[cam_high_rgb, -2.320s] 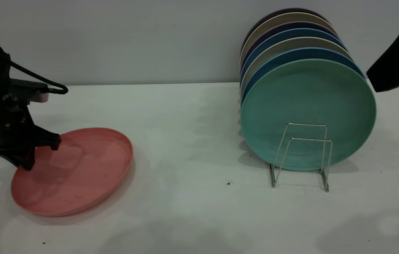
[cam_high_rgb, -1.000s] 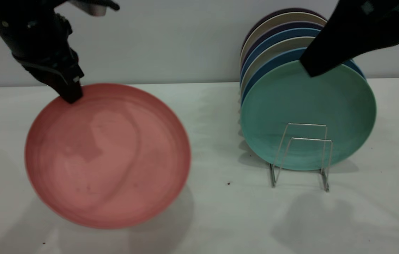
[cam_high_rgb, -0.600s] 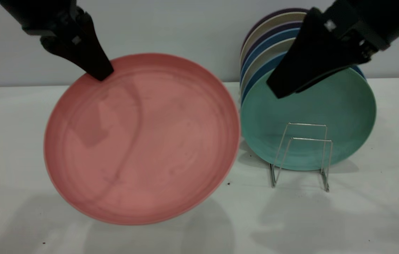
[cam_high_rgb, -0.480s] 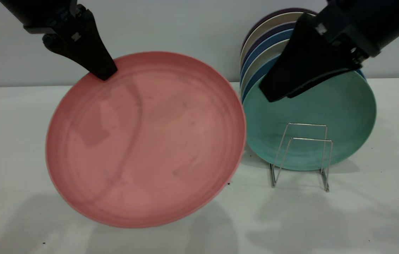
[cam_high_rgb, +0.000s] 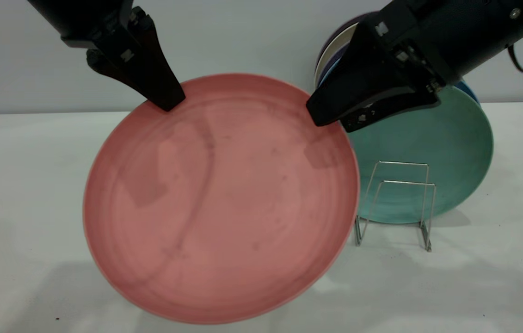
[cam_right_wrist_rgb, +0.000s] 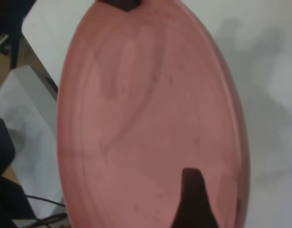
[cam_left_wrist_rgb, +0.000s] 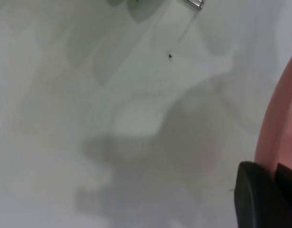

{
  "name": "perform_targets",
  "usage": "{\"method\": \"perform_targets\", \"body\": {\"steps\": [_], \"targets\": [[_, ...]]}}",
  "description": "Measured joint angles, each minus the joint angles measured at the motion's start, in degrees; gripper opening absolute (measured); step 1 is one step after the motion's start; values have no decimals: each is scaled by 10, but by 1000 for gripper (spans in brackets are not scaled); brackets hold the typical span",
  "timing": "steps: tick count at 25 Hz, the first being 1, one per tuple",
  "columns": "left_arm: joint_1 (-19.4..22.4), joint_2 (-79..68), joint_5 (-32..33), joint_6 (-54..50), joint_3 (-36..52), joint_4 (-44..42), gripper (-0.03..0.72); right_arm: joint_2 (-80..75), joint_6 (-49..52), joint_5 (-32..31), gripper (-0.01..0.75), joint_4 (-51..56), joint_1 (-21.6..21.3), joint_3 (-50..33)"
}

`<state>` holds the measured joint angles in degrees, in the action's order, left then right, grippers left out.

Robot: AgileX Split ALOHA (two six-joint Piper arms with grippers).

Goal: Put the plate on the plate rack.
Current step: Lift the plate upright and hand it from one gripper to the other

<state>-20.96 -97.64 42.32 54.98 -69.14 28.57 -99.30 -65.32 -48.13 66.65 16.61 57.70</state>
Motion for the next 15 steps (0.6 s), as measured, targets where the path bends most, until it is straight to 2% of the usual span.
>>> {"method": "perform_targets", "body": {"steps": [6, 10, 13, 15], "targets": [[0, 0, -2, 9, 0, 16, 13, -24, -25, 3, 576, 22, 34, 2], [0, 0, -2, 21, 0, 32, 13, -37, -33, 27, 520, 32, 66, 4], [0, 0, -2, 29, 1, 42, 13, -43, -36, 42, 403, 37, 73, 7], [0, 0, -2, 31, 1, 42, 14, -46, -36, 49, 265, 38, 73, 7]]}}
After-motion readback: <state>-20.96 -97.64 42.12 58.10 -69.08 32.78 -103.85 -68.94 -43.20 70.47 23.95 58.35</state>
